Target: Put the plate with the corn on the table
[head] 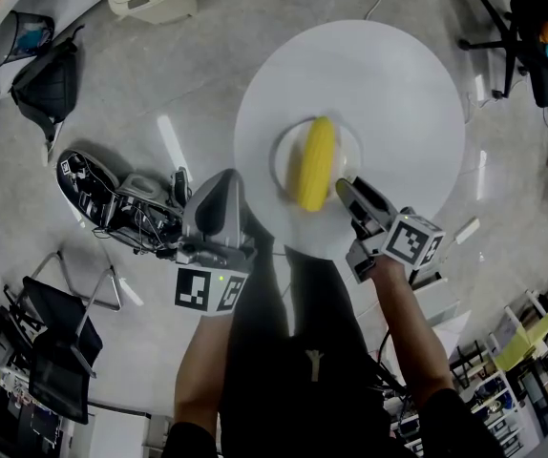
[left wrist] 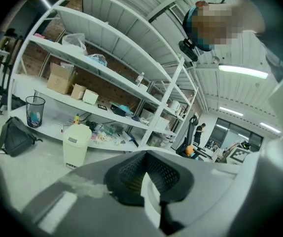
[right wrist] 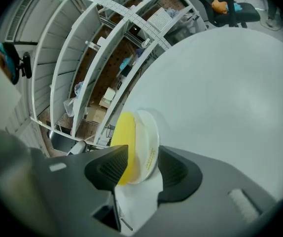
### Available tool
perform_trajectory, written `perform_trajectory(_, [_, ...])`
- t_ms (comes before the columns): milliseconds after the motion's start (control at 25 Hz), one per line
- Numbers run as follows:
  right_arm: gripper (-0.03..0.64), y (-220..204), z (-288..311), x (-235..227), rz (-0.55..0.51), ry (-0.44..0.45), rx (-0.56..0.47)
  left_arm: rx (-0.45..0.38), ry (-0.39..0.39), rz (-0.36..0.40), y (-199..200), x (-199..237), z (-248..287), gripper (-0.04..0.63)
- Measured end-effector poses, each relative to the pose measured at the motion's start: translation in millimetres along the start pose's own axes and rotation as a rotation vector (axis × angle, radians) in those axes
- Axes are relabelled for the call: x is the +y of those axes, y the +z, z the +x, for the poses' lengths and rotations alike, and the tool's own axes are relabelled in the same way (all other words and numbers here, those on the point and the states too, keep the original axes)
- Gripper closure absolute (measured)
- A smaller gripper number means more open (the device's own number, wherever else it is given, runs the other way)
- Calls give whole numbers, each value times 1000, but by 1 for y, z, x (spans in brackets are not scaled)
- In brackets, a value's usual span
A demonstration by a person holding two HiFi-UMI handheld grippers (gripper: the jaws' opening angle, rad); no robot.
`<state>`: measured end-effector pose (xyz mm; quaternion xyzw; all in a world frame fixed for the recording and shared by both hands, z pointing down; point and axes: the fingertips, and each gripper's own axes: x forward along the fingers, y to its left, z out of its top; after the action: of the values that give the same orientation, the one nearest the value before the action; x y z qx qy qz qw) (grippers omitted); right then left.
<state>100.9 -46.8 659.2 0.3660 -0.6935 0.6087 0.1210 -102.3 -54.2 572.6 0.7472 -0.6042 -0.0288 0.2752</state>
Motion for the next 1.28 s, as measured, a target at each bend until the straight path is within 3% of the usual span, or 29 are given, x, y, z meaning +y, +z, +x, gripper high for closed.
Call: perform_trajectory(1280, [410,0,-16,1,-50,-25,-49,-12,-10,2,-4,-8,-18,594])
